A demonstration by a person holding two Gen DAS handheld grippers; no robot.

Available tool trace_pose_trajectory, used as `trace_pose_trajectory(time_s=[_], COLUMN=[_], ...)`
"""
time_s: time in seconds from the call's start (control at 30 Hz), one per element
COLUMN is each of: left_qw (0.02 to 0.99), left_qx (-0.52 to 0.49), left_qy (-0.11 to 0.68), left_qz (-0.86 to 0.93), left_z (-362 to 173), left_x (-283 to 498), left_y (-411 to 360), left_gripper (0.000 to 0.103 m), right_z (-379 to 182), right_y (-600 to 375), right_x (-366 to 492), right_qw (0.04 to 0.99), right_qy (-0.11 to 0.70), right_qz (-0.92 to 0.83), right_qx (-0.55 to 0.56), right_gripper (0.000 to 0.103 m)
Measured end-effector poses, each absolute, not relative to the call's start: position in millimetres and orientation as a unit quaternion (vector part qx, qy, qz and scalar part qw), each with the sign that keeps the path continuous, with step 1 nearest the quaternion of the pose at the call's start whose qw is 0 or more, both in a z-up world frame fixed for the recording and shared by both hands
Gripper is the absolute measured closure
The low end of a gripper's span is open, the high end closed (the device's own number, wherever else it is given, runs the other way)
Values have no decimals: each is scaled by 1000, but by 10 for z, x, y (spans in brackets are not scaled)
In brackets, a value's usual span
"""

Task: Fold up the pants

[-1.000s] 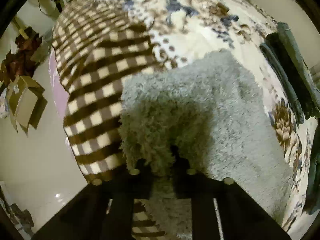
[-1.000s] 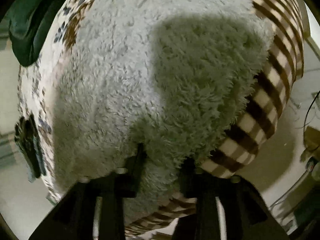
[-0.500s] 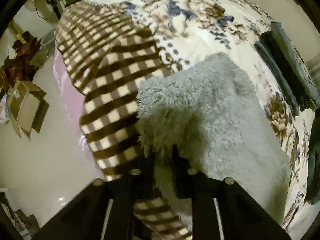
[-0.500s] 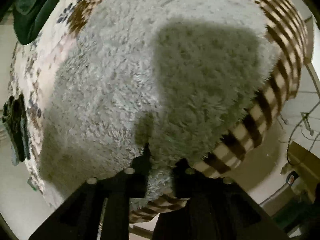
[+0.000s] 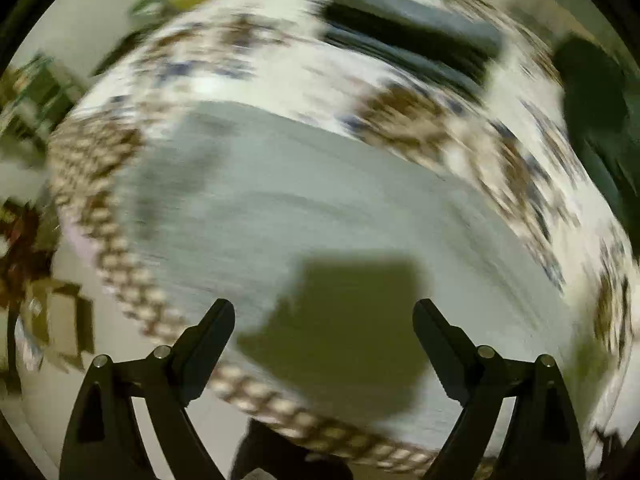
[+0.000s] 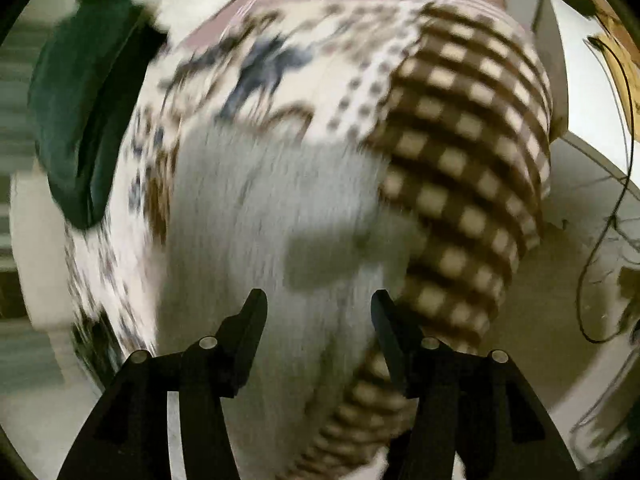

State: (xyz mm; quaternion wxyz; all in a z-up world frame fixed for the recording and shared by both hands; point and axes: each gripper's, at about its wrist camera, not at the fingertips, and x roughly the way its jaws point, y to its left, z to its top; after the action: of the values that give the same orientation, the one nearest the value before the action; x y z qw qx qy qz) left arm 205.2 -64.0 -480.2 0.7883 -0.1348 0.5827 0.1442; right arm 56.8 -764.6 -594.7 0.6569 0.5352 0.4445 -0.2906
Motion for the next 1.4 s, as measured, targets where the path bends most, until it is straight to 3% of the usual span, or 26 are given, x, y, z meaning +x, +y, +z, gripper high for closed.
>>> trace_pose_trajectory(time_s=[0.1,0.13,0.17,0.2,0.47,0.5,0.6,0.7,0.87,0.93,1.03,1.17,1.2,1.23,1.4], left_qw=[783,780,777,775,765,763,758,751,741,742,738,745,743,737,741], left_qx=[-103,-90,-82,-75,-32,-28,-11,-9,2,-6,-7,1,0,3,-47], left_qy=[605,614,619,625,643,646,652,659,669,667,672,666,669,675,669], left_qz=[98,85,73,59,7,3,-14,-40,-52,-59,-55,-35,-29,-26,-28], left_z=[-5007,-5070,-5117,-5160,-5193,-5218,-5305,-5490,-5866,-5944,-6039,-6099,-6109,-6105,-5844], left_x=[2201,2239,2263,2277,2269,2276,2283,2295,2317,2340,2387,2396,2409,2424,2477], left_y=[-1231,-1436,-1586,-1730,-2303,-2340,-2459,-2546,-2566,-2553,-2580,-2680,-2710,-2734,-2674], left_gripper=[12,12,12,12,12,12,12,12,9,0,0,0,0,0,0], right_z=[-6083,-6135,-6159,-6143,-5758,-5841,-6059,-6154,-6640,-6737,-6761,-6992,-7025,-7023,-6583], right_y=[-7923,-7965,-7985,-7989,-7843,-7855,-7904,-7866,-7713,-7700,-7708,-7760,-7770,-7774,-7703], right_x=[574,613,664,714,467,445,309,155,268,322,417,644,672,700,823], right_qw=[649,652,655,660,678,669,642,651,647,664,686,670,668,669,702], right_qy=[426,423,429,444,448,459,462,431,424,391,318,300,293,292,300], right_qz=[-295,-287,-290,-295,-306,-296,-265,-231,-171,-161,-130,-133,-137,-142,-148], right_qx=[557,560,551,529,496,505,551,580,611,617,641,666,671,669,628], right_gripper=[50,79,95,98,98,93,53,45,45,45,45,45,55,80,84])
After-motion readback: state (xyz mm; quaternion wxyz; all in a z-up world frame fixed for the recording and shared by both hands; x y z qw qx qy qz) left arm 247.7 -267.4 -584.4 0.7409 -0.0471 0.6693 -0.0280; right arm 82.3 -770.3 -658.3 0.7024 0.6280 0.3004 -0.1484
